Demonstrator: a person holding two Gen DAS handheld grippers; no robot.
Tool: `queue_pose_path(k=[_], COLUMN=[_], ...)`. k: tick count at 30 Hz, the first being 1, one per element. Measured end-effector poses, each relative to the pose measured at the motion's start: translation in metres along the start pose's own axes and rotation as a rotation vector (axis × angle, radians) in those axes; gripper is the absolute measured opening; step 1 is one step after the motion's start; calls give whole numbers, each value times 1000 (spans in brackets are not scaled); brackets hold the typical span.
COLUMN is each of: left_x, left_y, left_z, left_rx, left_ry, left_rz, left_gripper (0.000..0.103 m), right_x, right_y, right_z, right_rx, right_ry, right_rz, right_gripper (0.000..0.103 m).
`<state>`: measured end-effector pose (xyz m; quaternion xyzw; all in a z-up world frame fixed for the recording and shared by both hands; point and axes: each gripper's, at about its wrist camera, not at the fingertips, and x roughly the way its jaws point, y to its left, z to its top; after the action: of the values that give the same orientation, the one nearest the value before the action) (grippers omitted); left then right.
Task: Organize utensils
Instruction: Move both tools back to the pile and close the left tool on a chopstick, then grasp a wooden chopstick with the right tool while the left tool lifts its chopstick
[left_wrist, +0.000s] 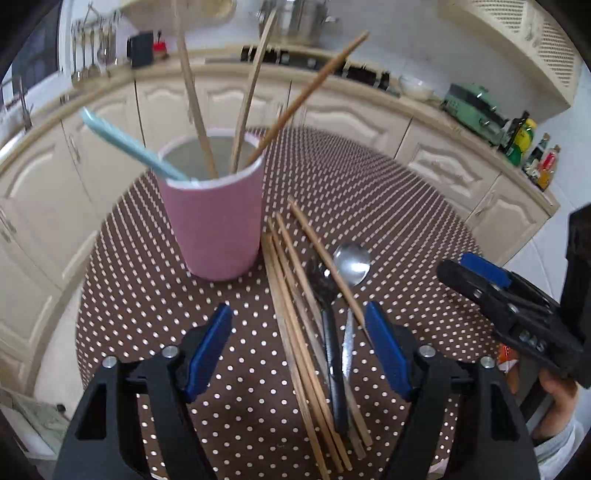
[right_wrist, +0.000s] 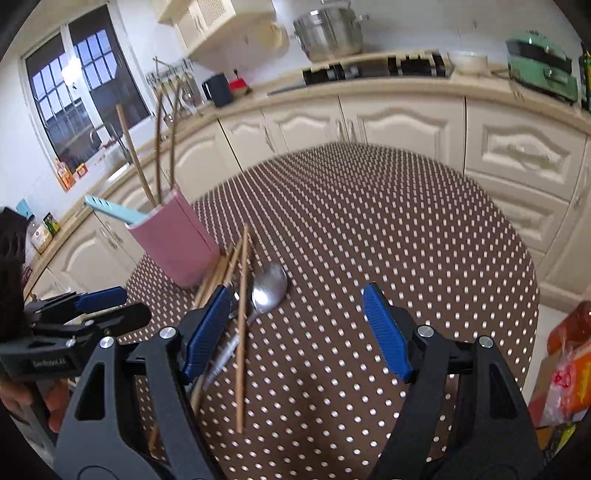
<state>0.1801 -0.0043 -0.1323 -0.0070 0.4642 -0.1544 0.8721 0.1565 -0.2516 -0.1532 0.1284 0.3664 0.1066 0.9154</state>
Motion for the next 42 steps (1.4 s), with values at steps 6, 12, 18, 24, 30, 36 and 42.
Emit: queue_pose_path(k=[6, 12, 18, 24, 30, 36, 42], left_x=[46, 69, 71, 43, 1, -27, -39], left_y=[20, 23, 20, 27, 26, 27, 28], left_z=[2, -1, 1, -3, -9, -12, -12], left_rx=[-93, -107, -100, -114, -78, -37, -15], left_ry=[134, 182, 169, 102, -17, -112, -153], left_rz=[-14, -21, -50, -80, -82, -57, -47], left_gripper=[38, 16, 6, 6, 6, 6, 6], right_x=[10, 20, 30, 49, 80, 115, 140], right_y=[-6, -10, -2, 25, 62, 75, 75], right_z=[-7, -5, 4, 23, 41, 51, 47], right_rx=[-6, -2, -20, -112, -217, -233, -233], right_ry=[42, 62, 80, 117, 194, 269, 330], right_rz=[8, 7, 13, 21, 25, 0, -22], right_gripper=[74, 74, 73, 73, 71, 53, 26])
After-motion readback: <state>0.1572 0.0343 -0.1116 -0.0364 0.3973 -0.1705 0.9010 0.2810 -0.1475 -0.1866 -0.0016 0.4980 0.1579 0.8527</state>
